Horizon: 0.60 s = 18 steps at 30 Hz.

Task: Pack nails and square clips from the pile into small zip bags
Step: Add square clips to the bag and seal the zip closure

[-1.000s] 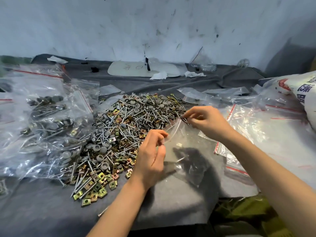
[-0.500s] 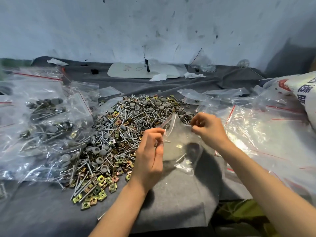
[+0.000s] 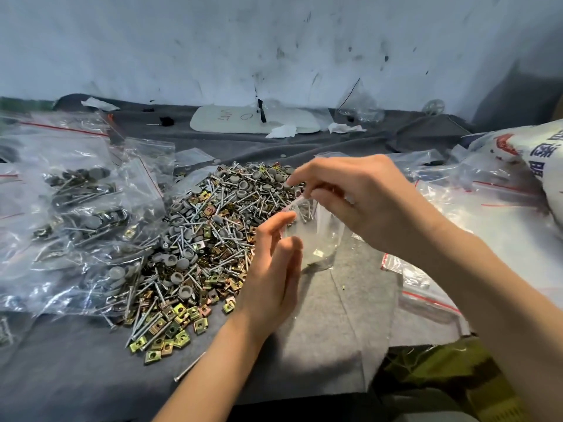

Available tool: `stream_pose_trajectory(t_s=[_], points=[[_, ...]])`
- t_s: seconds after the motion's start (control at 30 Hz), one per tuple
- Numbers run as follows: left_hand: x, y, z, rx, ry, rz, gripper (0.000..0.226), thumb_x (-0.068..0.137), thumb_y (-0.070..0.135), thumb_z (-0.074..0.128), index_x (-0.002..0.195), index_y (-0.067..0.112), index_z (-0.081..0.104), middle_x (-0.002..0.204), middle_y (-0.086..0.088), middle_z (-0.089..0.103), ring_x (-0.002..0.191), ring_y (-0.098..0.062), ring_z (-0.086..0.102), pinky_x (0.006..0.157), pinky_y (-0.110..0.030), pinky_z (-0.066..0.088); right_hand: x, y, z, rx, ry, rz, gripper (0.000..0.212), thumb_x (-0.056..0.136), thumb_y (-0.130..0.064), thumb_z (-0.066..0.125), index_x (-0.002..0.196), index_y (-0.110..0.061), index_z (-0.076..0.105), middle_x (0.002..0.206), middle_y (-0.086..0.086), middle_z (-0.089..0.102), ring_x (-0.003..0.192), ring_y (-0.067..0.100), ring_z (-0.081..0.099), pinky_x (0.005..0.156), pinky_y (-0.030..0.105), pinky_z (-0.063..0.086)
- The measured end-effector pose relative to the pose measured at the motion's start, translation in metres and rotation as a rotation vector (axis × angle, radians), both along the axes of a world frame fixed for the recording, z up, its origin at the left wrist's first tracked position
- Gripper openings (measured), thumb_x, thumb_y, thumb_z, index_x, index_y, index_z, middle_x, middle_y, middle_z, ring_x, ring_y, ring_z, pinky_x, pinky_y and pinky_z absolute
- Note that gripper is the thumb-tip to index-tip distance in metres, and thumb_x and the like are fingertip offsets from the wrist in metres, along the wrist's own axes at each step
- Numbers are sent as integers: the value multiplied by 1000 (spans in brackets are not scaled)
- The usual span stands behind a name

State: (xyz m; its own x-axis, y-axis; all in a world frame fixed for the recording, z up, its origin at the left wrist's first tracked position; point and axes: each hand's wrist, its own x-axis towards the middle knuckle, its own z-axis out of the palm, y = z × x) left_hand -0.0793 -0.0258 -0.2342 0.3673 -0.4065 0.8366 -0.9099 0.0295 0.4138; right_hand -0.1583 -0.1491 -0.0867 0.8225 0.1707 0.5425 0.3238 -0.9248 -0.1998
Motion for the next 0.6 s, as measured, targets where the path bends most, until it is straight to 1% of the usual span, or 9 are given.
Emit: stream_pose_trajectory(t_s=[0.1, 0.17, 0.27, 0.3, 0.37, 0.43, 0.47, 0.53, 0.6], points=[[-2, 1, 0, -2, -2, -3, 18, 104, 22, 31, 104, 7, 40, 133, -20, 38, 124, -21, 41, 106, -18, 29, 2, 1, -6, -2, 36, -17, 26, 88, -2, 64, 112, -11, 68, 90, 2, 70, 75, 15, 62, 75, 31, 48], [-2, 1, 0, -23, 28, 5, 18, 104, 24, 30, 104, 9, 41, 133, -19, 38, 126, -18, 41, 106, -19, 30, 3, 1, -8, 70, 8, -18, 27, 86, -2, 66, 111, -11, 68, 92, 2, 68, 71, 15, 59, 73, 28, 49], [-1, 2, 0, -75, 69, 14, 18, 104, 26, 31, 104, 11, 40, 132, -19, 40, 127, -11, 40, 105, -17, 30, 7, -5, -8, 236, -106, -28, 26, 84, -2, 68, 109, -9, 67, 89, -1, 66, 69, 12, 59, 71, 23, 51], [-1, 2, 0, -90, 87, 11, 16, 104, 25, 31, 104, 12, 40, 132, -19, 40, 128, -11, 40, 105, -17, 31, 9, -8, -10, 294, -140, -39, 25, 85, -2, 67, 108, -9, 67, 88, 0, 65, 68, 13, 58, 70, 24, 52], [-1, 2, 0, -117, 136, 3, 11, 103, 21, 33, 104, 13, 40, 134, -17, 40, 130, -11, 40, 104, -17, 33, 14, -14, -16, 432, -164, -65, 22, 86, -2, 64, 106, -10, 67, 86, 5, 66, 66, 21, 59, 69, 34, 53], [-1, 2, -1, -142, 176, -11, 8, 98, 15, 36, 104, 13, 40, 134, -16, 41, 129, -13, 42, 102, -17, 34, 21, -24, -25, 585, -145, -100, 19, 87, -4, 62, 102, -14, 67, 83, 6, 66, 66, 24, 59, 69, 44, 54], [-1, 2, -1, -156, 186, -13, 10, 96, 11, 36, 105, 13, 40, 134, -16, 41, 127, -14, 44, 101, -18, 35, 26, -31, -31, 654, -128, -133, 18, 87, -4, 62, 99, -17, 68, 80, 4, 66, 67, 23, 60, 69, 46, 55], [0, 3, -1, -188, 197, -4, 16, 91, 6, 34, 104, 12, 39, 133, -16, 42, 122, -9, 45, 98, -18, 36, 38, -45, -45, 722, -80, -239, 20, 86, -4, 62, 91, -22, 69, 77, 2, 66, 70, 19, 61, 70, 43, 55], [2, 2, -1, -241, 211, 5, 22, 87, 3, 33, 104, 15, 40, 132, -13, 44, 120, -14, 47, 93, -22, 39, 49, -54, -65, 700, 57, -342, 23, 85, -2, 61, 87, -24, 69, 75, 2, 68, 69, 16, 61, 70, 37, 53]])
